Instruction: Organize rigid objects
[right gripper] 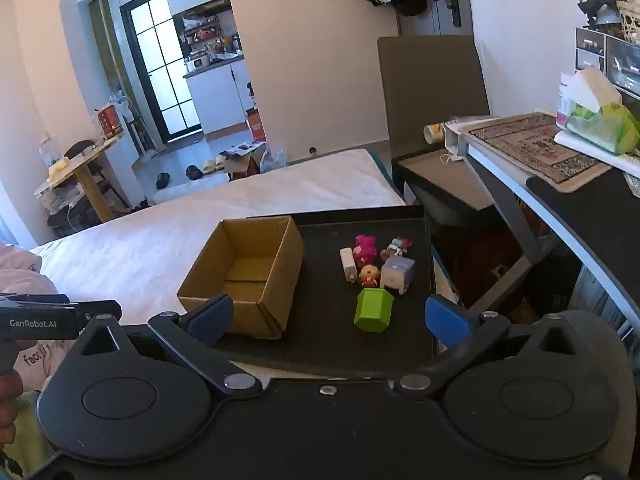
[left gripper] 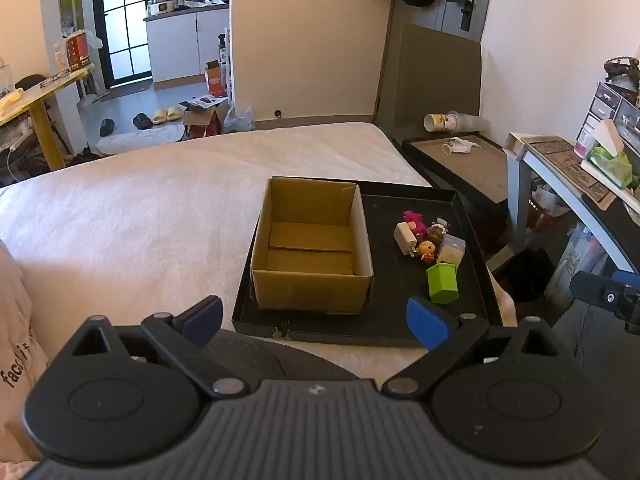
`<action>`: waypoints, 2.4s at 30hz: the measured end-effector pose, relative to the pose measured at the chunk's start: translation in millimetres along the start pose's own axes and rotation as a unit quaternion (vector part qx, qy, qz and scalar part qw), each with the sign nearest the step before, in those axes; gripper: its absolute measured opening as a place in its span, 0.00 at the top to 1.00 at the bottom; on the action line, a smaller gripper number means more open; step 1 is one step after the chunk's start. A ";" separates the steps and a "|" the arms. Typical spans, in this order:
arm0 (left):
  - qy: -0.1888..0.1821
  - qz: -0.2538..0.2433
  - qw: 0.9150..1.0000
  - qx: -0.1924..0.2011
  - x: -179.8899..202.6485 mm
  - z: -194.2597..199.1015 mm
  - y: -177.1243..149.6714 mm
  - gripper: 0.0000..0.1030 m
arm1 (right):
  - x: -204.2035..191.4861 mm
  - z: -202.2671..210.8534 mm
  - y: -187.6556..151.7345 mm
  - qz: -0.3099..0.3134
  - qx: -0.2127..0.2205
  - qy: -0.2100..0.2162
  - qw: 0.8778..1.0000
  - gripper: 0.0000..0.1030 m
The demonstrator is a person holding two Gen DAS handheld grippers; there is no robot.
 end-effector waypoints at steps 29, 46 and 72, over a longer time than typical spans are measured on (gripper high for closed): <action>-0.005 0.002 1.000 -0.007 3.5 0.8 -1.1 0.05 | 3.5 -1.9 -9.6 0.012 -0.021 -0.016 1.000 0.00; -0.006 0.005 1.000 -0.009 3.7 0.0 -2.9 0.05 | 6.7 -1.3 -9.1 0.014 -0.018 -0.025 0.999 0.00; -0.011 0.005 1.000 -0.007 2.3 0.4 -1.5 0.05 | 3.8 -1.5 -10.0 0.011 -0.021 -0.021 0.999 0.00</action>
Point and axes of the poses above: each gripper's, at about its wrist camera, not at the fingertips, and z roughly against the way its jaws point, x to its right, y to its top, the point moved 9 cm from there along -z, roughly the way its jaws point, and after that the axes turned 15 degrees about -z, right-handed, at the moved point
